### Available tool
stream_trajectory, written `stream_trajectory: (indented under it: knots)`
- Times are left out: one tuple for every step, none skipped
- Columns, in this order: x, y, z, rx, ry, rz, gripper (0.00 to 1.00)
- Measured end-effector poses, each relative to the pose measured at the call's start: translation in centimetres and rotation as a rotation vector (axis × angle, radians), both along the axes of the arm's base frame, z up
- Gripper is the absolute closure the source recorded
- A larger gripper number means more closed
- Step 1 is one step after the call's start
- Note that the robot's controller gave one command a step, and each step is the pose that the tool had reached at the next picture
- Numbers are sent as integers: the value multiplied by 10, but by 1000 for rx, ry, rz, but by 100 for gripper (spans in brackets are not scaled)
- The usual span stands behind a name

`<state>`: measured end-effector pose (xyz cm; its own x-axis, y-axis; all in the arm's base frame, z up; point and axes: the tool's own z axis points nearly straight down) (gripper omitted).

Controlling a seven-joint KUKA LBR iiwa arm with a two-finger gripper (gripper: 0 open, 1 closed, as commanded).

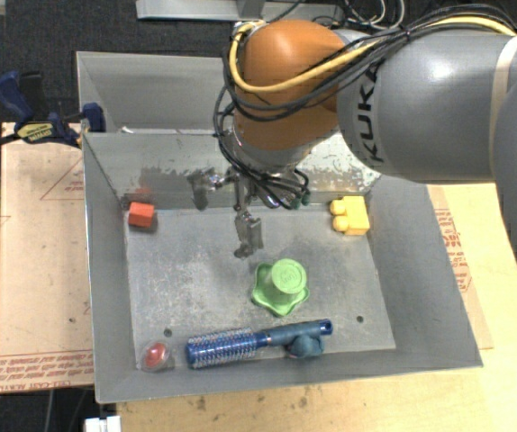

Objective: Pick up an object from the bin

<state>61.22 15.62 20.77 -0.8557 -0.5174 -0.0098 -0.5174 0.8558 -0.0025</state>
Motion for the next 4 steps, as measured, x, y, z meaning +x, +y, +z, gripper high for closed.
stream_trajectory:
  knots:
    - [-34,-1,-60,-2,16,15,0]
    - [-116,-55,-126,-5,20,1,0]
    - [-113,-52,-124,-1,11,2,100]
    - [-96,-32,30,1,-1,-13,100]
